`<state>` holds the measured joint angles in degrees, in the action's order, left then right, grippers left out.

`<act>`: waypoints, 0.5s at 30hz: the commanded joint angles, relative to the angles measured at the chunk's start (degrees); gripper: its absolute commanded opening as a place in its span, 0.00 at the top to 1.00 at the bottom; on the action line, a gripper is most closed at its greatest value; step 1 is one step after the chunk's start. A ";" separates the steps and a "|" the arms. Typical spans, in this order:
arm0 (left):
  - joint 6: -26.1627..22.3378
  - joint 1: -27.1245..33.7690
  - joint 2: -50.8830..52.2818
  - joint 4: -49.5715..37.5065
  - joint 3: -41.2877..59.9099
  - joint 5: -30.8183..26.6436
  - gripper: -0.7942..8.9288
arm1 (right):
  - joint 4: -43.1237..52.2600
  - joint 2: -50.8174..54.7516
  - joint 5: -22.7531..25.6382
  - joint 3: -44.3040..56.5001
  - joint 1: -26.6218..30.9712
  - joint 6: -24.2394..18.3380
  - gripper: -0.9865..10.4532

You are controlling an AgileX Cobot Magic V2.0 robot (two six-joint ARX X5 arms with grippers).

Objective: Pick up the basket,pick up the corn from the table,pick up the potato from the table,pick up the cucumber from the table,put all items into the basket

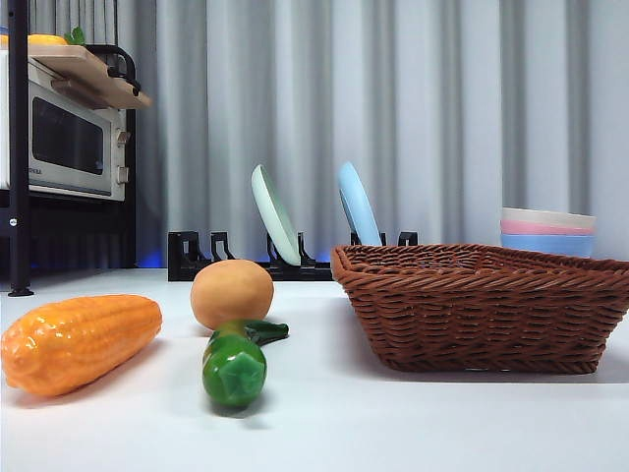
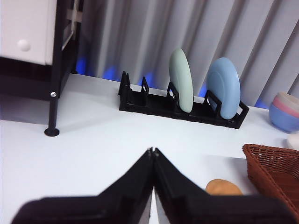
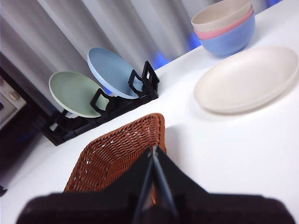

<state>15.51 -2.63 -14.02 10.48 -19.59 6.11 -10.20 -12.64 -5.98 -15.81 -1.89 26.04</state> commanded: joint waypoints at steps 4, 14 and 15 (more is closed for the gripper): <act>-4.24 0.11 -13.35 0.02 -9.03 4.94 0.93 | -0.92 -11.93 -0.09 -9.60 -0.04 -7.32 0.92; -5.31 0.09 -32.52 8.00 -22.27 22.23 0.92 | -14.97 -34.01 -5.07 -27.23 -0.04 -17.94 0.92; -5.33 0.09 -33.75 9.22 -23.02 23.12 0.92 | -17.07 -36.13 -6.99 -28.81 -0.04 -19.37 0.92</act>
<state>11.11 -2.63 -47.22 19.29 -42.26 28.27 -25.82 -46.98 -11.33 -43.46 -1.89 10.70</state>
